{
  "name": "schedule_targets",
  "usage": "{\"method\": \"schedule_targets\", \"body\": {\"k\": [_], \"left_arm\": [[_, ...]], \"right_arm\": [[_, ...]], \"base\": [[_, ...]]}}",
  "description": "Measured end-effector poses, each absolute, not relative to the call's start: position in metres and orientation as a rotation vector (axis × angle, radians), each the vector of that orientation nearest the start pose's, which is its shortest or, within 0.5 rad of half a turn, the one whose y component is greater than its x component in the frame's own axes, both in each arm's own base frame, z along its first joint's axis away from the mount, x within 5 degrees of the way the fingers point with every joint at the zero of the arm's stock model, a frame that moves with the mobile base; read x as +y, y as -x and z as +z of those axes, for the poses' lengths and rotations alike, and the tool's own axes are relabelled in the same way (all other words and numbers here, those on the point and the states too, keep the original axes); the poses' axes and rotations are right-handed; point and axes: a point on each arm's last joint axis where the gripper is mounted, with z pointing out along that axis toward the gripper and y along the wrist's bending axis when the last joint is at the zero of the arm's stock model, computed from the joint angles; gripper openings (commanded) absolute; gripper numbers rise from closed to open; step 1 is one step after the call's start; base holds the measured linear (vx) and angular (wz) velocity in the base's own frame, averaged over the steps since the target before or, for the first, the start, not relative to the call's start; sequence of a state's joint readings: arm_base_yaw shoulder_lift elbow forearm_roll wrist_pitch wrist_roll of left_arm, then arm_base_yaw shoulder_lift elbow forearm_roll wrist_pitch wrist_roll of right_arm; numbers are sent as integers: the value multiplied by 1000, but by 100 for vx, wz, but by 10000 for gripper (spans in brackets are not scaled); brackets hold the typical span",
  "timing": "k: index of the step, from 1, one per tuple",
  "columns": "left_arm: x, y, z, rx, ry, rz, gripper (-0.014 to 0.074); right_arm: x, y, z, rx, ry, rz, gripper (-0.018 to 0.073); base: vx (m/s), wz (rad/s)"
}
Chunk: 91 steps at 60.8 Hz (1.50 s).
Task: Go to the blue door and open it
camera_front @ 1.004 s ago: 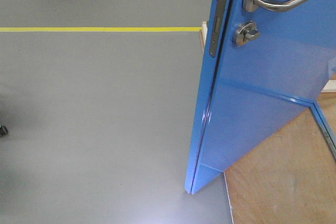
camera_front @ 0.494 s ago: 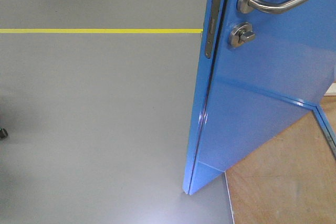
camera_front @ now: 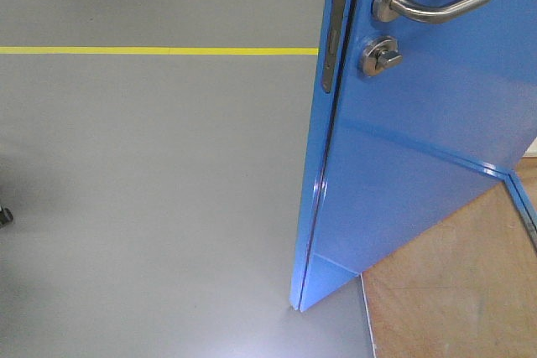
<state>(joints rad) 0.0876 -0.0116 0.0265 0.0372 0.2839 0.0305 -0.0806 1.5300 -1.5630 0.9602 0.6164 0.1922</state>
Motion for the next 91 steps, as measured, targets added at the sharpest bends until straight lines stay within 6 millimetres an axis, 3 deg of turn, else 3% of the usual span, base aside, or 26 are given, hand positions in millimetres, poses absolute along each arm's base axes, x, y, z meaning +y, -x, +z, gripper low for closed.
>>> {"method": "schedule_targets", "body": {"k": [91], "left_arm": [[6, -54, 179, 1784, 27, 120, 70]], "right_arm": [[16, -350, 440, 1822, -713, 1122, 2]], "base": [[11, -3]]}}
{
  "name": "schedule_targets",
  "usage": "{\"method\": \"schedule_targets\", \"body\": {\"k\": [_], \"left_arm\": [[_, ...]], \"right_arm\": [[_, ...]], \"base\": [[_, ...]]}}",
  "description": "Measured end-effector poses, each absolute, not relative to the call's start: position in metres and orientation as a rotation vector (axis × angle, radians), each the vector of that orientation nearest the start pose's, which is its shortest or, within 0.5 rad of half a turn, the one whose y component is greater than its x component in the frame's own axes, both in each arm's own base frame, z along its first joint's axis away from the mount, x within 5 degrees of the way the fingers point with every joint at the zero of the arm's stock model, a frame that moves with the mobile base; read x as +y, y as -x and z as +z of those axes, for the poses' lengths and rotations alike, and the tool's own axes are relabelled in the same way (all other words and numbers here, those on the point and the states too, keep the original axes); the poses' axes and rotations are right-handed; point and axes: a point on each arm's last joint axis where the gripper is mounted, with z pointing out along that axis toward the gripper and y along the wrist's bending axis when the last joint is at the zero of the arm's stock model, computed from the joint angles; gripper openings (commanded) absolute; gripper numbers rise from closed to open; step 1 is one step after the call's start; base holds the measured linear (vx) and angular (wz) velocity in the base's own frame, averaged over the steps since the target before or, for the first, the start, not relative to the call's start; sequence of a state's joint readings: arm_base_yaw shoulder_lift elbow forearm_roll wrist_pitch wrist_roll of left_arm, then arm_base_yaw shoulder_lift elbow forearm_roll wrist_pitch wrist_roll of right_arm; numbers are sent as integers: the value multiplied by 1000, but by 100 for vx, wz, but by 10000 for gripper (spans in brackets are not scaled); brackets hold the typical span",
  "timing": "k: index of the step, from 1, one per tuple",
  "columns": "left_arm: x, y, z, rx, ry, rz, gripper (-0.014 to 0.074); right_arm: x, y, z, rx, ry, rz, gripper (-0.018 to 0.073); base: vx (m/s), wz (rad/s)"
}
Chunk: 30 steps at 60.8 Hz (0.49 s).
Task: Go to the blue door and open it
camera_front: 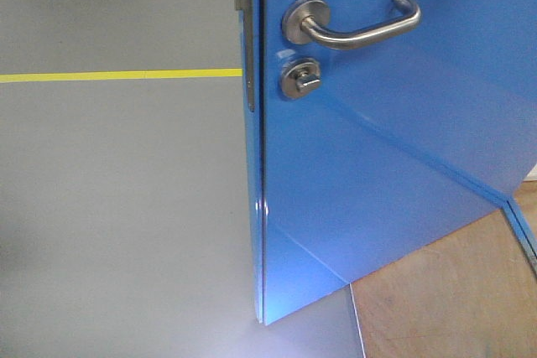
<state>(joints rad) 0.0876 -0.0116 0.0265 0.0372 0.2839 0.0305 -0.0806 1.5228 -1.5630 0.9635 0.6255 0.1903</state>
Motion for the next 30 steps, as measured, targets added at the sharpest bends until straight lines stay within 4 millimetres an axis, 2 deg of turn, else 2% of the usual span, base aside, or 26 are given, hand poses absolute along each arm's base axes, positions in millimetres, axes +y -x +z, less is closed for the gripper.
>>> {"method": "schedule_targets", "body": {"k": [30], "left_arm": [[6, -54, 179, 1784, 27, 120, 70]], "right_arm": [[18, -348, 439, 1859, -696, 1132, 2]], "base": [[16, 0]]}}
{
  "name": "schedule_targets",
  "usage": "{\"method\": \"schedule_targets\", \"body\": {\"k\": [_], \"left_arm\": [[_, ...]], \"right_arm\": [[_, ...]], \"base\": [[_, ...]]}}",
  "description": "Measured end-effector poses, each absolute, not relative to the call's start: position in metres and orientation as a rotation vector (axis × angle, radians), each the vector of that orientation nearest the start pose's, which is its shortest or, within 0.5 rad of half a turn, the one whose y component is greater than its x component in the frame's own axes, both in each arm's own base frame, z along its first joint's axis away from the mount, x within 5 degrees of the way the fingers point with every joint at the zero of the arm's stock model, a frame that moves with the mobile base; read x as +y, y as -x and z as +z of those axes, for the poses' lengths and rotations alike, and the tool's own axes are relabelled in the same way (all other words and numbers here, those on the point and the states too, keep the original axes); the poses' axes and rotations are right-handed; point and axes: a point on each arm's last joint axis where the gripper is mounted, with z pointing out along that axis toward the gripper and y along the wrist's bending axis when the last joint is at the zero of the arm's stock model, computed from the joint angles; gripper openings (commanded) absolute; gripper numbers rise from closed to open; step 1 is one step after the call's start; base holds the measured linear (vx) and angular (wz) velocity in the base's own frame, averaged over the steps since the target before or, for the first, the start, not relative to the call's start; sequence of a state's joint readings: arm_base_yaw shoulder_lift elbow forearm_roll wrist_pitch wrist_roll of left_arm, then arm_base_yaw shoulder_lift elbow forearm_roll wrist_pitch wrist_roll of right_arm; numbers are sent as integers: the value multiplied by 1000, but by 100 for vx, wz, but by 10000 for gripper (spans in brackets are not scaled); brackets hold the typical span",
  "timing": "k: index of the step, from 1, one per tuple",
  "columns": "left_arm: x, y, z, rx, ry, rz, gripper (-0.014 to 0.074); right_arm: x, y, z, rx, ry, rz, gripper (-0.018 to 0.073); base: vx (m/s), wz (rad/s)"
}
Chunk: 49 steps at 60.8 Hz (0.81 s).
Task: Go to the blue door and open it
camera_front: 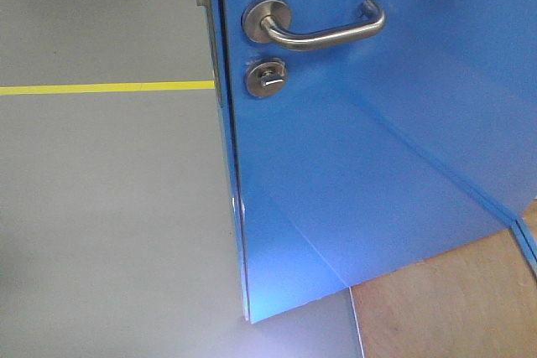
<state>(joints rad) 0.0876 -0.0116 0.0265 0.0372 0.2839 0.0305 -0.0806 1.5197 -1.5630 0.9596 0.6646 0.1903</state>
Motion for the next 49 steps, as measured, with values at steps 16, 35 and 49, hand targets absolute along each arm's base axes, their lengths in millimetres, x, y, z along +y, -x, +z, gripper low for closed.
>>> {"method": "schedule_targets", "body": {"k": [16, 35, 49], "left_arm": [[6, -54, 179, 1784, 27, 120, 70], [6, -54, 179, 1784, 27, 120, 70], [6, -54, 179, 1784, 27, 120, 70]], "right_arm": [[17, -348, 439, 1849, -695, 1112, 2], [14, -355, 436, 1819, -724, 1111, 2], [15, -354, 437, 1819, -721, 1113, 2]], "base": [[15, 13], [14, 12], [14, 10]]}}
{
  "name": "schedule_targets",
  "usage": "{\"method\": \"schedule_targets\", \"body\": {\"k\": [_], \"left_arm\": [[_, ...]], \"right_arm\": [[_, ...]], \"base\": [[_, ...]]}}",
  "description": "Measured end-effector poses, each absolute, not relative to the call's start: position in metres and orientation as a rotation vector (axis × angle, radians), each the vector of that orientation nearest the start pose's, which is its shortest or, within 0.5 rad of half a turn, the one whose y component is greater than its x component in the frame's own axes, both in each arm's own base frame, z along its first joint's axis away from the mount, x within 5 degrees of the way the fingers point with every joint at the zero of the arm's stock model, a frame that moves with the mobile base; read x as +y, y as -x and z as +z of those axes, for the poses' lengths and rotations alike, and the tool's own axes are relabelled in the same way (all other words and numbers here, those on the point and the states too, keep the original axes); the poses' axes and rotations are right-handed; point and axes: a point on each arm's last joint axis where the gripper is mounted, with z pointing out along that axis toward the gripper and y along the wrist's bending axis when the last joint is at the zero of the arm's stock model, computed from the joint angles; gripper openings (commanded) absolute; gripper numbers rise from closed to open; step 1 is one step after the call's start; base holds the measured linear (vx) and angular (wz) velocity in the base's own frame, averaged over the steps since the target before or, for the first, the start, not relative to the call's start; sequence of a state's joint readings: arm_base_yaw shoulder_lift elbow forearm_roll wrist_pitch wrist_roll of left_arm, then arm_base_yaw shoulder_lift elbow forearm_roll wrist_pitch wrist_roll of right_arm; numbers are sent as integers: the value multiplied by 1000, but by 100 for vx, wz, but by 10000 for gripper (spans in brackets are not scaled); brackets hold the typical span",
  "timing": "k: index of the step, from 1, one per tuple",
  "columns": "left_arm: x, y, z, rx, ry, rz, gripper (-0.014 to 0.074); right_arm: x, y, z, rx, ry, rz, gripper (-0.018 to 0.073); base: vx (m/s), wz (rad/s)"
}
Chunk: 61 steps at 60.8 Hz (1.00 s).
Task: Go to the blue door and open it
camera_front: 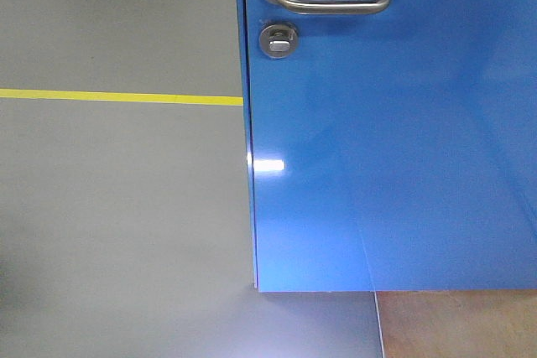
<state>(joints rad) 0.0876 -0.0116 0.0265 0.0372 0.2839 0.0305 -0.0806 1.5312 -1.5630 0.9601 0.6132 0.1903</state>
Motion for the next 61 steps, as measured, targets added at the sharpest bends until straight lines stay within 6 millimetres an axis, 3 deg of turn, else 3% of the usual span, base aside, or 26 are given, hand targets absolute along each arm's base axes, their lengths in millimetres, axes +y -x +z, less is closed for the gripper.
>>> {"method": "schedule_targets", "body": {"k": [61], "left_arm": [[6, -54, 179, 1784, 27, 120, 70]], "right_arm": [[15, -354, 437, 1818, -723, 1116, 2]], "base": [[9, 3]]}}
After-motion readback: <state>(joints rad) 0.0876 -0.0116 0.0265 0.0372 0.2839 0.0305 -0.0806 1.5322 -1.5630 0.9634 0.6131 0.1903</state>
